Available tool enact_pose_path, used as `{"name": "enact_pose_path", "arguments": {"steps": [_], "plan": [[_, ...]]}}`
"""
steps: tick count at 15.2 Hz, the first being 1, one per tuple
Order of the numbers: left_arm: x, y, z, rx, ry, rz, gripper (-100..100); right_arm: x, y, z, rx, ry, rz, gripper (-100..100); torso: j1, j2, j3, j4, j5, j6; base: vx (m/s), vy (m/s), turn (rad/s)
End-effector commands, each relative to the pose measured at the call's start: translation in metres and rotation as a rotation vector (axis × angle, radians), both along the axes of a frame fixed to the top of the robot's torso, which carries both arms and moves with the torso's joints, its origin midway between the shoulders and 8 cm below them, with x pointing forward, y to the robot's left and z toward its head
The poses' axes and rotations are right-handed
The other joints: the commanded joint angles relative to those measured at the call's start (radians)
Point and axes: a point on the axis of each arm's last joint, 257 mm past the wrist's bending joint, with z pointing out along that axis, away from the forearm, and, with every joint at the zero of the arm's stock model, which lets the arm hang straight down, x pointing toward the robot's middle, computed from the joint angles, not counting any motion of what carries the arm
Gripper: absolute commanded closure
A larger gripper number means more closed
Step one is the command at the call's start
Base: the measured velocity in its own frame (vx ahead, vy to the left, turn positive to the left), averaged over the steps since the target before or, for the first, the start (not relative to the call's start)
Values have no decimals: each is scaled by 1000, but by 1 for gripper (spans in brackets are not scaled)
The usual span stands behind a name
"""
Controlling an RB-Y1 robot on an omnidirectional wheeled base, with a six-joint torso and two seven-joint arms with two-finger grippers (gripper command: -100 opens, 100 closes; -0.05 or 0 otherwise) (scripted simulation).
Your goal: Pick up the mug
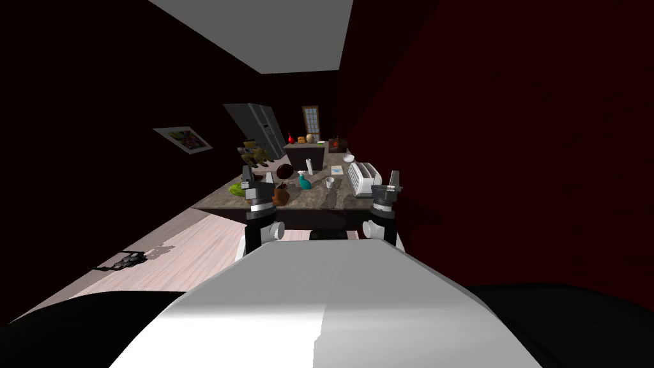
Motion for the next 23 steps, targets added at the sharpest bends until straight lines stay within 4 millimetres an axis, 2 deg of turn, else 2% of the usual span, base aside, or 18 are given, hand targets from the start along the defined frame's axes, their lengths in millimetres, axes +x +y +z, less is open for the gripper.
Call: {"name": "enact_pose_path", "arguments": {"steps": [1, 5, 8, 10, 13, 15, 16, 18, 19, 21, 22, 23], "plan": [[0, 0, 0, 0, 0, 0, 0, 3, 6, -5, -36, 12, 22, -100, 0, 0, 0, 0, 0, 0, -17, 3, 61], [0, 0, 0, 0, 0, 0, 0, 8, 17, -16, -106, 38, 65, -100, 0, 4, 2, 1, 0, 0, -53, 12, 93], [0, 0, 0, 0, 0, 0, 0, 13, 30, -34, -181, 71, 112, -100, 0, 4, 3, 1, 0, 0, -64, 12, 120], [0, 0, 0, 0, 0, 0, 0, 13, 31, -35, -202, 75, 122, -100, 0, 5, 3, 1, 0, 0, -54, 8, 69], [0, 0, 0, 0, 0, 0, 0, 19, 44, -59, -287, 114, 176, -100, 0, 3, 2, 1, 0, 0, -44, 16, 150], [0, 0, 0, 0, 0, 0, 0, 18, 45, -61, -320, 121, 190, -100, 0, 4, 2, 1, 0, 0, -54, 8, 102], [0, 0, 0, 0, 0, 0, 0, 20, 50, -74, -352, 141, 212, -100, 0, 4, 2, 1, 0, 0, -47, 14, 116], [0, 0, 0, 0, 0, 0, 0, 19, 51, -76, -387, 147, 227, -100, 0, 4, 2, 1, 0, 0, -39, 17, 109], [0, 0, 0, 0, 0, 0, 0, 21, 55, -91, -421, 169, 250, -100, 0, 3, 2, 1, 0, 0, -31, 18, 156], [0, 0, 0, 0, 0, 0, 0, 20, 55, -93, -459, 176, 265, -100, 0, 3, 2, 1, 0, -1, -33, 13, 132], [0, 0, 0, 0, 0, 0, 0, 21, 59, -109, -493, 199, 288, -100, 0, 2, 1, 1, 0, 0, -39, 14, 179], [0, 0, 0, 0, 0, 0, 0, 20, 58, -110, -511, 203, 295, -100, 0, 3, 1, 1, 0, -1, -43, 15, 182]]}}
